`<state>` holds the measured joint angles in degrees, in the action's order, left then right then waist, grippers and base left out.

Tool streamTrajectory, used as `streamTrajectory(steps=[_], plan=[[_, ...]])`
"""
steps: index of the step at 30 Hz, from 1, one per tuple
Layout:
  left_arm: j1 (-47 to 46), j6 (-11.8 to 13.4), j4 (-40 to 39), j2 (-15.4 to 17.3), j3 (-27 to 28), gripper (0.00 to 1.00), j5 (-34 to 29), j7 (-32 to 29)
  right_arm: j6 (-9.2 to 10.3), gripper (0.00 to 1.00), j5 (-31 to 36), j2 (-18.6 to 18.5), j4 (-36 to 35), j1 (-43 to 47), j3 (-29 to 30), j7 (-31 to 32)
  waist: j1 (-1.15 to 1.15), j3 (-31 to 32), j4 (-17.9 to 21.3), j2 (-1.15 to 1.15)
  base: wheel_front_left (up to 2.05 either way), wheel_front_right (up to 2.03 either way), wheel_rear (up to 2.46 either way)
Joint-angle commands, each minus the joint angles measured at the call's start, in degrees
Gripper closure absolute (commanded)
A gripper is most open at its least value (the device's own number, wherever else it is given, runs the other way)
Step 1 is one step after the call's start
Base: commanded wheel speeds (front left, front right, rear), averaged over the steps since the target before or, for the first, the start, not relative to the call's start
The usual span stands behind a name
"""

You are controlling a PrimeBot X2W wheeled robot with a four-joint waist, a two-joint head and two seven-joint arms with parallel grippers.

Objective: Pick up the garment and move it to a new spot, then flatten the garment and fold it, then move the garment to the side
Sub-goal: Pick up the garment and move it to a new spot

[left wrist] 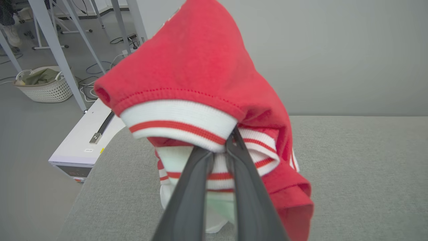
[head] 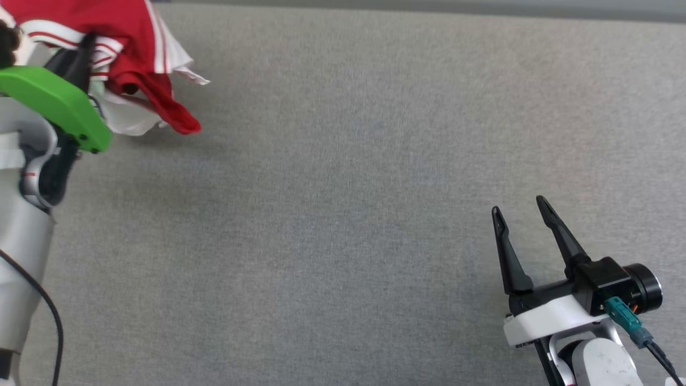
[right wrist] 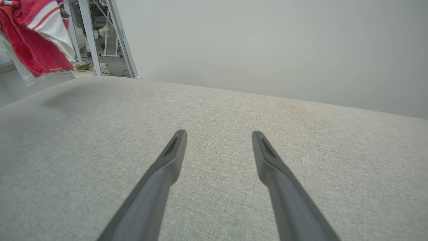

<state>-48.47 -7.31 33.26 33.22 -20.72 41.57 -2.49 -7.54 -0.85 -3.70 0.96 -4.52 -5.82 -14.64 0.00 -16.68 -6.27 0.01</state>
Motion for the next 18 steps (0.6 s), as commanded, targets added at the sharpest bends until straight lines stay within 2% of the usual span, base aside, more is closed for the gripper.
streamTrajectory(steps=[1, 11, 18], plan=[[1.1, 0.0, -1.8, -0.6, -0.8, 1.0, -0.7, 0.1, 0.05, 0.0, -0.4, 0.4, 0.2, 0.8, 0.3, -0.3, 0.0, 5.3, 1.1, -0.01, 0.0, 0.0, 0.0], [2.7, 1.9, -12.0, -5.0, -5.8, 1.0, -2.6, -2.7, 0.05, 0.0, -2.0, 0.8, -0.2, 1.5, 3.9, -0.4, 0.0, 9.0, 7.4, -0.01, 0.0, 0.0, 0.0], [3.0, 3.3, -12.6, -10.6, -10.4, 1.0, -4.7, -2.6, 0.05, 0.0, -2.6, 0.8, -0.8, 1.9, 5.6, -0.4, 0.0, 8.8, 12.4, -0.01, 0.0, 0.0, 0.0]])
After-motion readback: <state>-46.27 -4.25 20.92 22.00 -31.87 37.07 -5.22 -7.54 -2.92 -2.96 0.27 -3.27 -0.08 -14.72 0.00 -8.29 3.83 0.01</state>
